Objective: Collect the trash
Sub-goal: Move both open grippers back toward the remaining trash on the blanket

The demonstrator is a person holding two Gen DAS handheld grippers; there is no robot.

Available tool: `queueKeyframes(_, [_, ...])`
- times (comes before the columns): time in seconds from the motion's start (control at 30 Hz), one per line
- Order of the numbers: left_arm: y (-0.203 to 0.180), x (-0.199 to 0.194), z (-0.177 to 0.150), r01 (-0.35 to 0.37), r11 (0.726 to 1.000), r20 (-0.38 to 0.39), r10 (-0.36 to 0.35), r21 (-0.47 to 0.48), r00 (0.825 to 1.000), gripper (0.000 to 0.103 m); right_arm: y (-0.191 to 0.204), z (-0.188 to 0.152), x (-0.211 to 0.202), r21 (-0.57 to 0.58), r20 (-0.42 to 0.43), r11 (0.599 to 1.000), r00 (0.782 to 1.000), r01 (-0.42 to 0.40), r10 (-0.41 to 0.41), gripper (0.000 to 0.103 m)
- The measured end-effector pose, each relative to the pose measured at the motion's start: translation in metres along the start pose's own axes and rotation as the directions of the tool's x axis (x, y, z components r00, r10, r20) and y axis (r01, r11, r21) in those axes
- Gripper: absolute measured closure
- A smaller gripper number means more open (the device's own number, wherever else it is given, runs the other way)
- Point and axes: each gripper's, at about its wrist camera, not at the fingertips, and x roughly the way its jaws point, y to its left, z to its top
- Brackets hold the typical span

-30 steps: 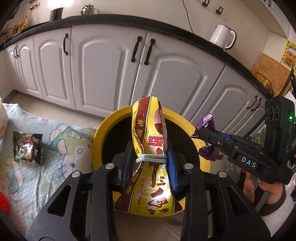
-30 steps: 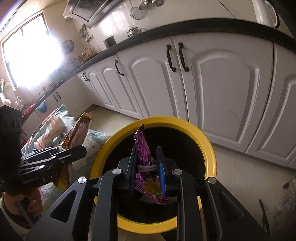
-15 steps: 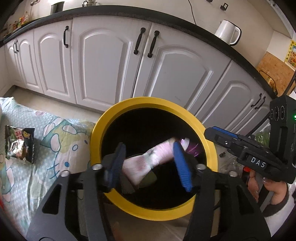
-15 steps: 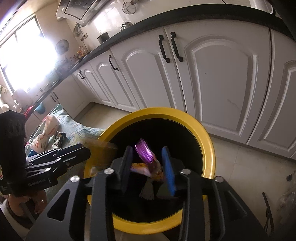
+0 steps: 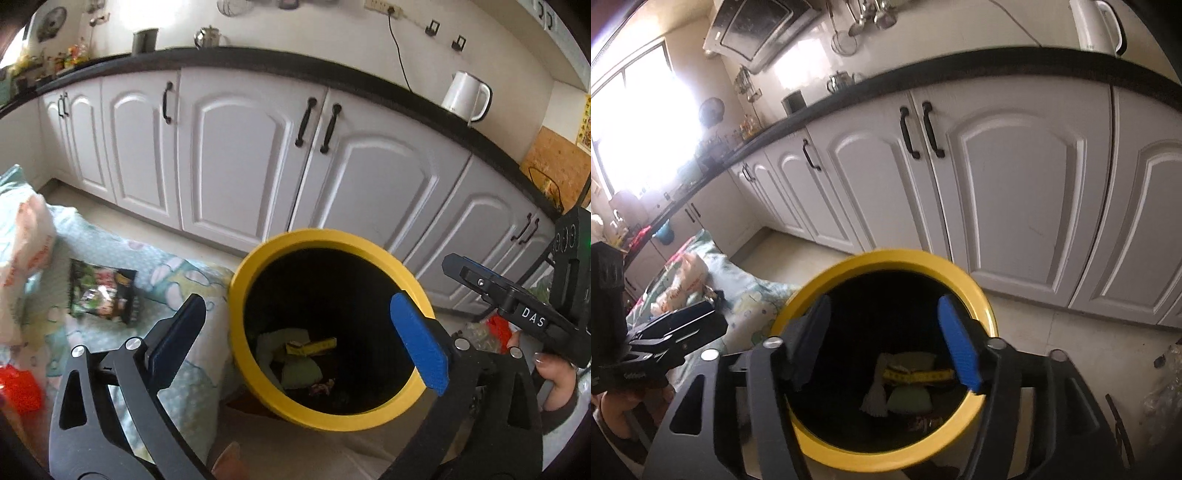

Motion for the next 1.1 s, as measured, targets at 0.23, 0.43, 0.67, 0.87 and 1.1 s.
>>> queueKeyframes(0.23, [0.004, -0.03, 0.007, -0.038, 0.999, 0.071, 0.039, -0.003, 0.997, 0.011, 0.018, 0.006, -0.015, -0.021, 0.039, 0.999, 0.999, -0.036, 0.036, 0.034])
queueKeyframes(0.43, [0.018, -0.061, 0.007, -0.095, 0.995, 0.132, 0.096, -0.013, 0.987, 0.011, 0.036, 0.008, -0.021, -0.045, 0.051, 0.997, 0.997, -0.06, 0.062, 0.033])
queueKeyframes(0.67, [0.036, -0.091, 0.001, -0.137, 0.989, 0.184, 0.144, -0.049, 0.972, 0.011, 0.062, 0.009, -0.029, -0.083, 0.057, 0.991, 0.992, -0.103, 0.108, 0.033])
queueKeyframes(0.87, [0.051, -0.115, -0.005, -0.176, 0.981, 0.217, 0.188, -0.076, 0.958, 0.011, 0.086, 0.005, -0.031, -0.124, 0.047, 0.983, 0.989, -0.135, 0.142, 0.033])
queueKeyframes(1.1, [0.067, -0.136, -0.009, -0.203, 0.973, 0.251, 0.224, -0.108, 0.942, 0.011, 0.116, 0.0, -0.034, -0.168, 0.039, 0.971, 0.983, -0.169, 0.178, 0.033])
